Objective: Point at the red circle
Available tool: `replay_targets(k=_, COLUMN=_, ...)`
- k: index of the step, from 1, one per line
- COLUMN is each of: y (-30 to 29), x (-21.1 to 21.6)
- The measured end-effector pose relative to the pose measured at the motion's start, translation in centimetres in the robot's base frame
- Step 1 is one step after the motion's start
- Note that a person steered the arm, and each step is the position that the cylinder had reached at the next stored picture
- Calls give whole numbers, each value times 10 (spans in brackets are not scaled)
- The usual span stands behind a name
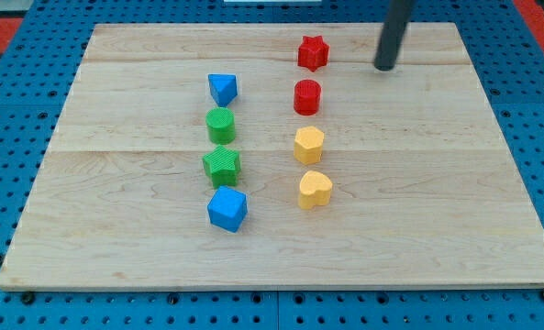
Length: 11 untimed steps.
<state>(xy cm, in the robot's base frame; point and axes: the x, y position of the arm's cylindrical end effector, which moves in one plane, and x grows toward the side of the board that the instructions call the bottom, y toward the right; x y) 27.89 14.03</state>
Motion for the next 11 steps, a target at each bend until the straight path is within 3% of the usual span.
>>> replay_targets(k=2, y=-98, x=-17)
replay_targets(k=3, y=-62, x=-17)
replay_targets(k=4, y=12, x=15)
replay_targets(k=7, y=-31, x=94)
replay_targets(k=8, y=-61, x=95)
replay_targets(k=10, y=-24, x=67)
replay_targets(k=11, y=-41, x=60)
